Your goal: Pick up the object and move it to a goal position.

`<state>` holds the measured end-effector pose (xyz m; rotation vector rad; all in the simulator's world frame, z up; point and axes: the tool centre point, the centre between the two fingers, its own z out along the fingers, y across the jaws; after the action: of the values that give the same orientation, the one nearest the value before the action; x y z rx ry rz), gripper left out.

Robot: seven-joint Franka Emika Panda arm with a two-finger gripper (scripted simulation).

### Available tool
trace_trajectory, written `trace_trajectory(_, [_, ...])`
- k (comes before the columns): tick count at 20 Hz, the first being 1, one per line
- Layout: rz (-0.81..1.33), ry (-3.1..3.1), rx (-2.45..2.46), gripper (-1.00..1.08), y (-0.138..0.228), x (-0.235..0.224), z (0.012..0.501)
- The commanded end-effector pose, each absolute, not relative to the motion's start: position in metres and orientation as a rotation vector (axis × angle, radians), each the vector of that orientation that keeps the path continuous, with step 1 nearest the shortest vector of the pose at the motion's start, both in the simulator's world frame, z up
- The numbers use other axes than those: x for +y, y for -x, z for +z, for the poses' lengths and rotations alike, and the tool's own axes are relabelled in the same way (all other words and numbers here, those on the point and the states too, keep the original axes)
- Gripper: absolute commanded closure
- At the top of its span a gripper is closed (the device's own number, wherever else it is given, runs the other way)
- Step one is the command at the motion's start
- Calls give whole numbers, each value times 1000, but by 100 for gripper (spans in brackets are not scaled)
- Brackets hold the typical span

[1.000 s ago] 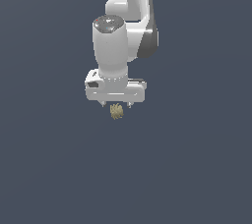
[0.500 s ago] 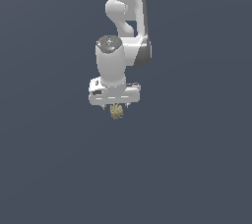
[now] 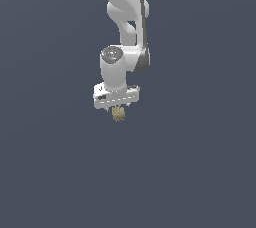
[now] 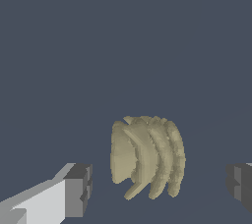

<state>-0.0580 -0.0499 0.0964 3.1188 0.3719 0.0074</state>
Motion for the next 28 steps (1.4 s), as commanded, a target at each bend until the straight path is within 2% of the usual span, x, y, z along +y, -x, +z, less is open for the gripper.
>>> trace_trajectory(1, [2, -3116, 400, -92, 63, -50, 91])
trace_trajectory(8, [0, -3116, 402, -92, 64, -50, 87])
trace_trajectory(23, [0, -3115, 409, -92, 65, -50, 39])
trace_trajectory(24, [0, -3115, 409, 108, 65, -50, 39])
trace_trajectory(28, [0, -3115, 409, 108, 65, -50, 39])
